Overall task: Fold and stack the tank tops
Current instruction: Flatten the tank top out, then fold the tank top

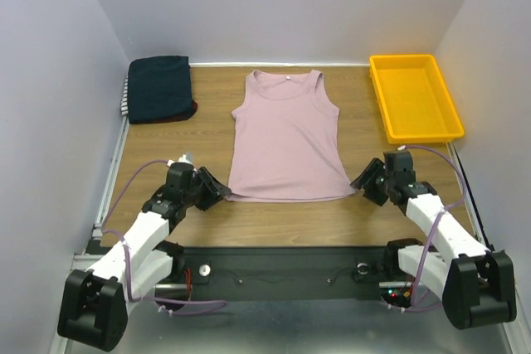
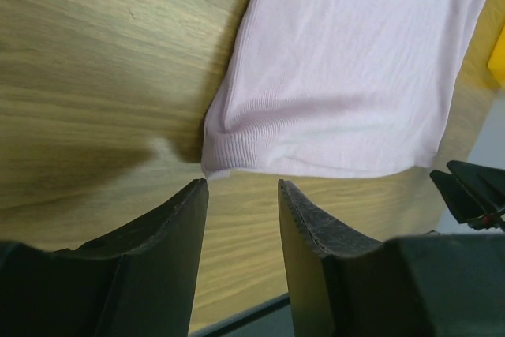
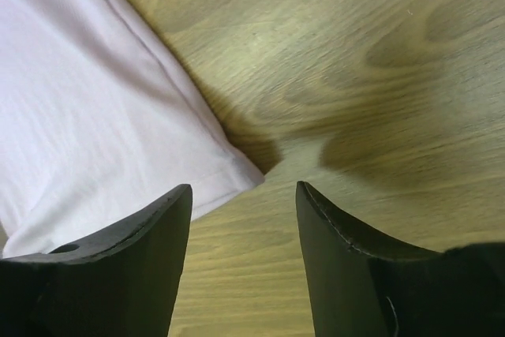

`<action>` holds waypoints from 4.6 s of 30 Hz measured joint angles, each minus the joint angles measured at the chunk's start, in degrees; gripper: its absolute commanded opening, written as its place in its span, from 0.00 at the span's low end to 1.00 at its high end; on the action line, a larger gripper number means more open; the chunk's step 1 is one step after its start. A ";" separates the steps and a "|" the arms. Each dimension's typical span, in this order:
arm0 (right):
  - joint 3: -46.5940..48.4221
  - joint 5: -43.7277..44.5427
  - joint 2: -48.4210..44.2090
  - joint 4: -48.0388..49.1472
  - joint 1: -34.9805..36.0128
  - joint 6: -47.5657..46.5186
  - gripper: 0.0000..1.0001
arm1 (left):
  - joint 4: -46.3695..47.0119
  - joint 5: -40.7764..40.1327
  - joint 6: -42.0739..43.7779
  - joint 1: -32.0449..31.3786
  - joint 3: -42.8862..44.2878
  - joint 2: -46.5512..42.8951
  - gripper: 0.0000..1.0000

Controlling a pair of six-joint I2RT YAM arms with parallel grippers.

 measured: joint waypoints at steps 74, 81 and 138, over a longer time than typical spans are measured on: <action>59.54 23.28 55.25 -5.29 56.30 0.15 0.22 | 5.66 -7.93 15.41 2.67 62.60 70.77 0.00; 59.95 23.41 61.07 -6.73 58.58 0.24 0.22 | 5.53 -7.96 15.52 2.67 63.14 71.04 0.00; 61.31 31.61 62.84 -4.79 64.63 4.46 0.36 | 5.68 -9.07 16.35 4.50 60.54 67.47 0.00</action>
